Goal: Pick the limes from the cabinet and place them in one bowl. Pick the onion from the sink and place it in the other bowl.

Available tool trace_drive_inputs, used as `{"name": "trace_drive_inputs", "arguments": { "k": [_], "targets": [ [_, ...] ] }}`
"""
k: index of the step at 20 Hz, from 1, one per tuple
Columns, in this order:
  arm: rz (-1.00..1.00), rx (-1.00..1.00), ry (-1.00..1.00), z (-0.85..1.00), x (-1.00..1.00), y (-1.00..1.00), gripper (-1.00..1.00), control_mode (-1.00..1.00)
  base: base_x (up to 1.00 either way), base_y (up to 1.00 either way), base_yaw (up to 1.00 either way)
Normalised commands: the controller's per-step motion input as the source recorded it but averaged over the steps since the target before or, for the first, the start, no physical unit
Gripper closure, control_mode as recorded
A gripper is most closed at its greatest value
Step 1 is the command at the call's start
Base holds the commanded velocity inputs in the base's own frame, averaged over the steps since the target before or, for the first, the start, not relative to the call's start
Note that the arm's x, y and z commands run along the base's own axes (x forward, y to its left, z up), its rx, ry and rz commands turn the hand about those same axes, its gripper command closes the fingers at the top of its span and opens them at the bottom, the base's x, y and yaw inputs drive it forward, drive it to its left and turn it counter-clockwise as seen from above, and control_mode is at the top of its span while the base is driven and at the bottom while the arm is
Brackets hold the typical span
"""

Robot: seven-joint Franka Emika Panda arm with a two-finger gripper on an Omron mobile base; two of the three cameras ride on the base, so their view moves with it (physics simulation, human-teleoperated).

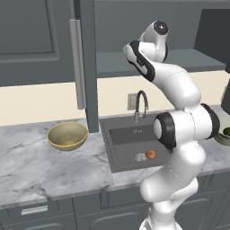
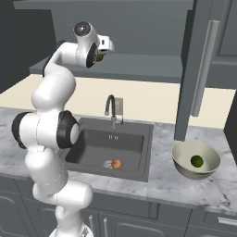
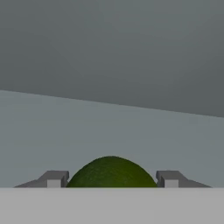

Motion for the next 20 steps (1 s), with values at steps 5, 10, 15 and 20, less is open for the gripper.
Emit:
{"name": "trace_drive_inputs", "arguments": {
  "k": [5,10,15,20],
  "targets": [
    [-0.01,0.0,-0.04,0.0,-0.34,-0.12,1.0,-1.0,0.0,0.0,0.0],
    [-0.03,0.0,-0.01,0.0,-0.36,-0.14,1.0,-1.0,0.0,0.0,0.0],
    [-0.02,0.0,0.0,0.02,-0.37,-0.15,1.0,-1.0,0.0,0.0,0.0],
    [-0.05,0.0,0.0,0.04,-0.38,-0.16,1.0,-1.0,0.0,0.0,0.0]
  ]
}}
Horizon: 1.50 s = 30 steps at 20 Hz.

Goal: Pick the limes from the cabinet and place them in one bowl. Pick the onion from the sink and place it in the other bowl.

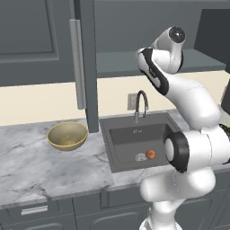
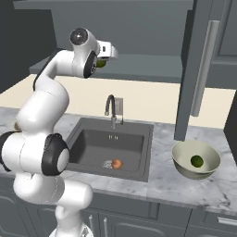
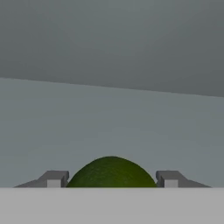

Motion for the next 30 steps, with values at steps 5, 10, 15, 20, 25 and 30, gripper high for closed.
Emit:
{"name": "trace_drive_inputs", "arguments": {
  "k": [5,10,15,20,25,30],
  "targets": [
    [-0.08,0.0,0.0,0.05,-0.37,-0.18,1.0,-1.0,0.0,0.0,0.0],
    [-0.09,0.0,0.0,0.03,-0.36,-0.18,1.0,-1.0,0.0,0.0,0.0],
    [-0.11,0.0,0.0,0.01,-0.34,-0.17,1.0,-1.0,0.0,0.0,0.0],
    [-0.13,0.0,0.0,0.0,-0.32,-0.16,1.0,-1.0,0.0,0.0,0.0],
    [-0.13,0.0,0.0,0.0,-0.32,-0.16,1.0,-1.0,0.0,0.0,0.0],
    [-0.14,0.0,0.02,0.0,-0.3,-0.15,1.0,-1.0,0.0,0.0,0.0]
  ]
}}
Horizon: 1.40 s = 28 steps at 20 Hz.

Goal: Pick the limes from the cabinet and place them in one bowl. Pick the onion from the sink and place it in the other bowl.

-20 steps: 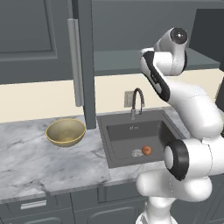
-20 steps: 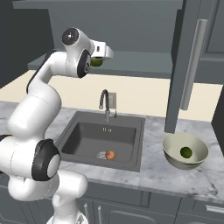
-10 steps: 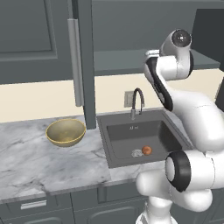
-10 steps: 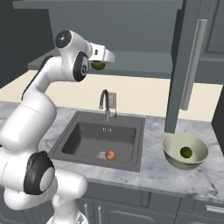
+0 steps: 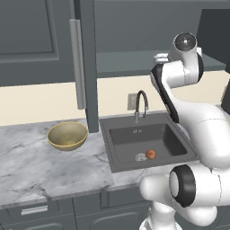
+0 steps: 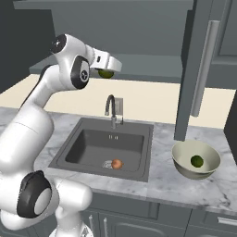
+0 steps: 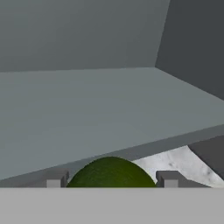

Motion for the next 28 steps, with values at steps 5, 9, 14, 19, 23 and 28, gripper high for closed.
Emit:
{"name": "trace_drive_inputs", "arguments": {
  "k": [5,9,14,19,23,28],
  "targets": [
    [-0.1,0.0,0.01,-0.04,-0.26,-0.19,1.0,-1.0,0.0,0.0,0.0],
    [-0.04,0.0,0.0,-0.07,-0.24,-0.23,1.0,-1.0,0.0,0.0,0.0],
    [-0.04,0.0,0.0,-0.12,-0.23,-0.24,1.0,-1.0,0.0,0.0,0.0],
    [-0.07,0.0,0.0,-0.13,-0.25,-0.24,1.0,-1.0,0.0,0.0,0.0],
    [-0.08,0.0,0.0,-0.13,-0.22,-0.25,1.0,-1.0,0.0,0.0,0.0],
    [-0.1,0.0,0.0,-0.15,-0.18,-0.26,1.0,-1.0,0.0,0.0,0.0]
  ]
}}
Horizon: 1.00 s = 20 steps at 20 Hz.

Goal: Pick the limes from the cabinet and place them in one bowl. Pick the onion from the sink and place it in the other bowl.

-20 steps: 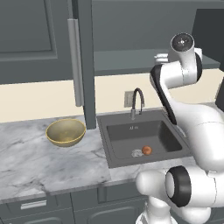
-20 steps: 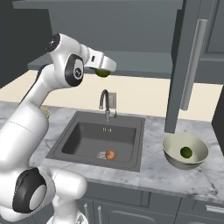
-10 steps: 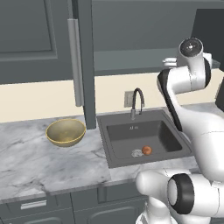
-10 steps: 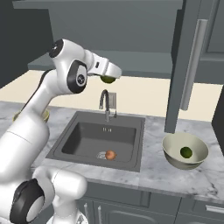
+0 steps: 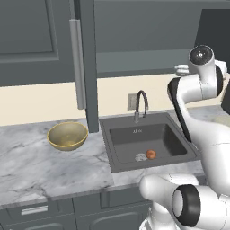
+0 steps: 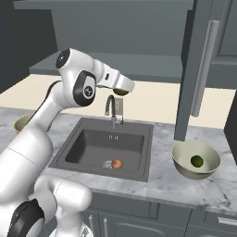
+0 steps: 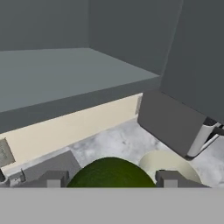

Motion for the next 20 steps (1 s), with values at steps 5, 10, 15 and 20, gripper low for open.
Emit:
{"name": "trace_drive_inputs", "arguments": {
  "k": [5,10,15,20],
  "targets": [
    [-0.11,0.0,0.0,-0.15,-0.15,-0.28,1.0,-1.0,0.0,0.0,0.0],
    [-0.1,0.0,0.0,-0.17,-0.13,-0.28,1.0,-1.0,0.0,0.0,0.0],
    [-0.1,0.0,0.0,-0.18,-0.11,-0.26,1.0,-1.0,0.0,0.0,0.0],
    [-0.1,0.0,0.0,-0.19,-0.11,-0.25,1.0,-1.0,0.0,0.0,0.0]
  ]
}}
